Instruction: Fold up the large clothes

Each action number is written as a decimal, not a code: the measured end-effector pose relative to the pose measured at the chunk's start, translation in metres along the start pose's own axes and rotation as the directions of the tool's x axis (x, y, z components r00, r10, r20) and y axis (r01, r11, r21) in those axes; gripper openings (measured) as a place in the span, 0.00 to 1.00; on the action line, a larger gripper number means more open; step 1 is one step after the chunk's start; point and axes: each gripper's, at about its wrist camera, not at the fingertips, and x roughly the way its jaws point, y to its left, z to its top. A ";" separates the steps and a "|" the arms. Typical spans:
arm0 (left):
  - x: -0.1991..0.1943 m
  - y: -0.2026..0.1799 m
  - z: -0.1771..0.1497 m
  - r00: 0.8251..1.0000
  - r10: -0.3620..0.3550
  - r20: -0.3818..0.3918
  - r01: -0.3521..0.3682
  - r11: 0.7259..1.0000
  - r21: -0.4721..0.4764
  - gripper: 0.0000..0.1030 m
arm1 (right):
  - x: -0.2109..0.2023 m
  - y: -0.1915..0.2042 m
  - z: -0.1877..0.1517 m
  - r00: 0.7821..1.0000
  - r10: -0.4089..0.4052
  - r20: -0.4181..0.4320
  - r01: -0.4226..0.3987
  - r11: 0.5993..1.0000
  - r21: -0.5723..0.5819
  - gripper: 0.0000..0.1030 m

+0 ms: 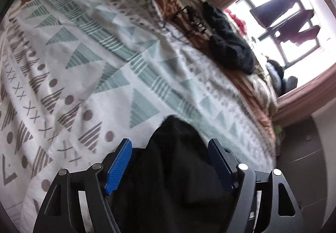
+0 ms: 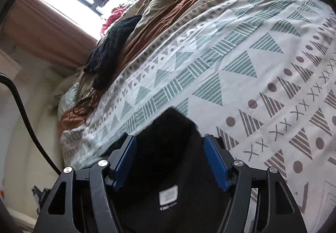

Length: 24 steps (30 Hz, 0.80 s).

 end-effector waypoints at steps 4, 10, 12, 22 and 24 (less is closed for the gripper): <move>0.012 0.001 -0.012 0.999 0.048 -0.018 -0.047 0.996 0.073 0.72 | 0.009 0.000 -0.008 0.998 -0.052 -0.032 0.050 0.996 -0.070 0.65; 0.051 0.001 -0.024 0.987 0.117 -0.110 -0.097 0.979 0.178 0.58 | 0.033 0.003 -0.015 0.987 -0.132 -0.095 0.115 0.979 -0.166 0.65; 0.064 0.002 -0.029 0.978 0.157 -0.133 -0.129 0.971 0.199 0.41 | 0.044 0.001 -0.016 0.980 -0.169 -0.102 0.148 0.971 -0.186 0.63; 0.053 -0.007 -0.020 0.989 0.130 -0.076 -0.112 0.973 0.202 0.02 | 0.048 -0.003 -0.014 0.986 -0.155 -0.067 0.138 0.967 -0.216 0.03; 0.053 -0.013 -0.016 0.990 0.125 -0.059 -0.110 0.972 0.208 0.02 | 0.043 -0.001 -0.010 0.988 -0.146 -0.042 0.134 0.969 -0.207 0.03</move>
